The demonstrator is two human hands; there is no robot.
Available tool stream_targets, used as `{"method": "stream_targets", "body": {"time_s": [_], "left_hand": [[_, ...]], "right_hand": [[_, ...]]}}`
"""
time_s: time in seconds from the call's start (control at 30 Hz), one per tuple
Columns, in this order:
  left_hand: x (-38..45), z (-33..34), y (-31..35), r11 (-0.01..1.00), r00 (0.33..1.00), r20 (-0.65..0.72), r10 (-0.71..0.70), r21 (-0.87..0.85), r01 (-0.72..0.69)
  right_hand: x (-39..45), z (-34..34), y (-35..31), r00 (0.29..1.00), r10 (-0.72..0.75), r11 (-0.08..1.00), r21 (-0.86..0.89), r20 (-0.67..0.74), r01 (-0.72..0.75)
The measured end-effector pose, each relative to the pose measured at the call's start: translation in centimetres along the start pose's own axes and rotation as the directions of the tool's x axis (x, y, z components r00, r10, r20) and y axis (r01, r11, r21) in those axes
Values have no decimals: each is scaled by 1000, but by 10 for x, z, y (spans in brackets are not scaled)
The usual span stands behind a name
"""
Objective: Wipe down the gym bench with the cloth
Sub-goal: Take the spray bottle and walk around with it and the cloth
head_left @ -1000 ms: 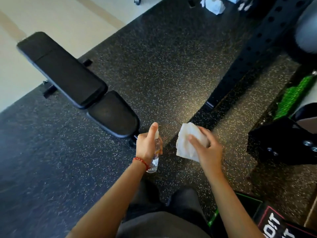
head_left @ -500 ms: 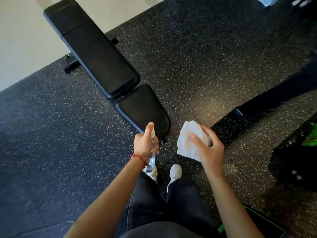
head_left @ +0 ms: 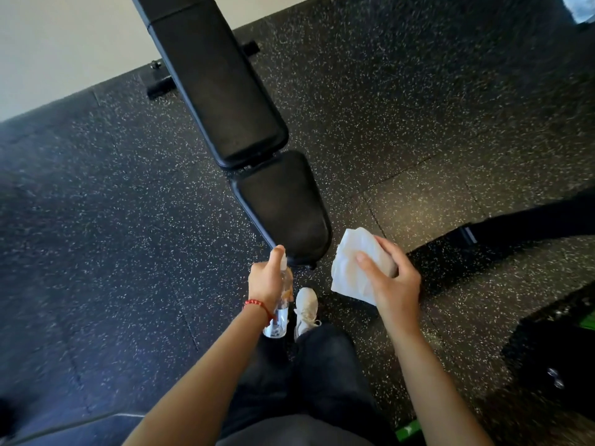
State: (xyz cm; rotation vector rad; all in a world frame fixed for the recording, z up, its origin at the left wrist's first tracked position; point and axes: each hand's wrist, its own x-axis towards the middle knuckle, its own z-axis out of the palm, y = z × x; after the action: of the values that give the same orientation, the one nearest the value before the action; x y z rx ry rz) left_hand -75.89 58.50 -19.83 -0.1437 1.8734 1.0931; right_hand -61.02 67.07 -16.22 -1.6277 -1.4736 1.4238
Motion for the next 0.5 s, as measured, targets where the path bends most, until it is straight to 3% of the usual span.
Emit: {"method": "stream_targets", "body": {"time_s": [0.27, 0.5], "left_hand": [[19, -26, 37, 999, 994, -103, 33, 40, -29], [64, -74, 94, 998, 996, -59, 69, 12, -68]], "right_hand": [[24, 32, -21, 998, 0, 1000, -28, 55, 1], [45, 108, -52, 999, -18, 998, -65, 46, 21]]}}
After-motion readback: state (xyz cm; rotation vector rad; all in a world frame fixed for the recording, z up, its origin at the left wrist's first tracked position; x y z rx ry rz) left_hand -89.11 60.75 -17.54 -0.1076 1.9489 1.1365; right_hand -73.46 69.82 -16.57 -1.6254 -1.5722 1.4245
